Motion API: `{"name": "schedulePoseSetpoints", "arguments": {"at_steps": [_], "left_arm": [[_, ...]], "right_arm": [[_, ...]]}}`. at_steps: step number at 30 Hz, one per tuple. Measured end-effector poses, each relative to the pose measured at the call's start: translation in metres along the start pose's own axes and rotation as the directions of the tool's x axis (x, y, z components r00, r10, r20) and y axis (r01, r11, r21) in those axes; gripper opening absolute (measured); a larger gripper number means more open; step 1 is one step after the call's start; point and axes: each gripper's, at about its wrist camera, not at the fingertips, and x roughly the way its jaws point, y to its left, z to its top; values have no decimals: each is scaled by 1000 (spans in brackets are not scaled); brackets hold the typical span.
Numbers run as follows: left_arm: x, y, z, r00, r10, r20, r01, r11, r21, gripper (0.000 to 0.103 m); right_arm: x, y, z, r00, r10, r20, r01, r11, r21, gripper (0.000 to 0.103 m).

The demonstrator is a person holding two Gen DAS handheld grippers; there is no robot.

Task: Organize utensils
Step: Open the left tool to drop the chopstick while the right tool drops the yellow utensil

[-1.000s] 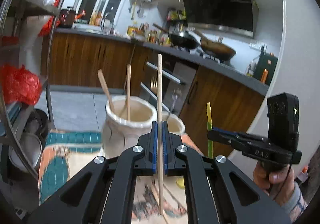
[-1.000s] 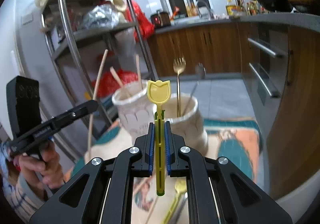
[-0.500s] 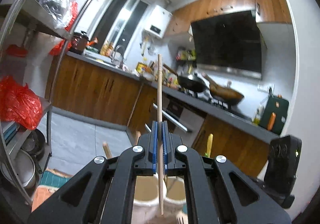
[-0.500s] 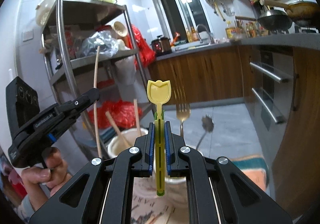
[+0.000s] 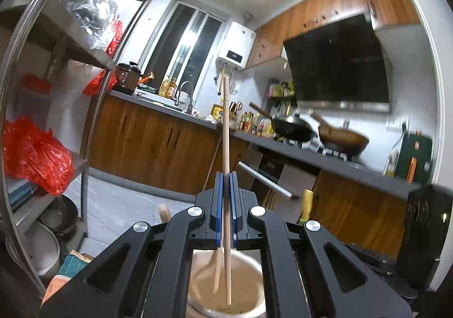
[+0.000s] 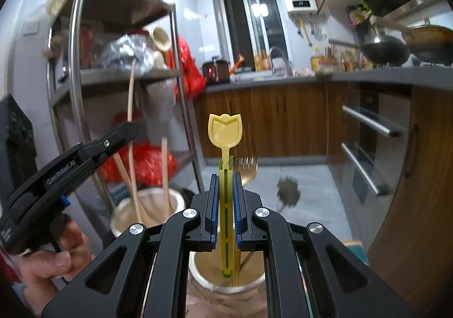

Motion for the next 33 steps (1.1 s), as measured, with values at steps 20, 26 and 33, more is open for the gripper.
{"name": "schedulePoseSetpoints", "arguments": {"at_steps": [20,26,33], "left_arm": [[-13,-17,-41,990,58,-127,-40,989,140,4],[-16,-13,-38,990,66,-123,-49,990,134,6],[-32,-15,-31,994,69,-90,-55,987,154,35]], "right_arm": [[1,7,-25,987,-44,-152,40,999,-31,10],[3,7,-26,984,-54,-172,47,998,-42,12],[-3,7,-26,984,-73,-160,64,996,-61,29]]}}
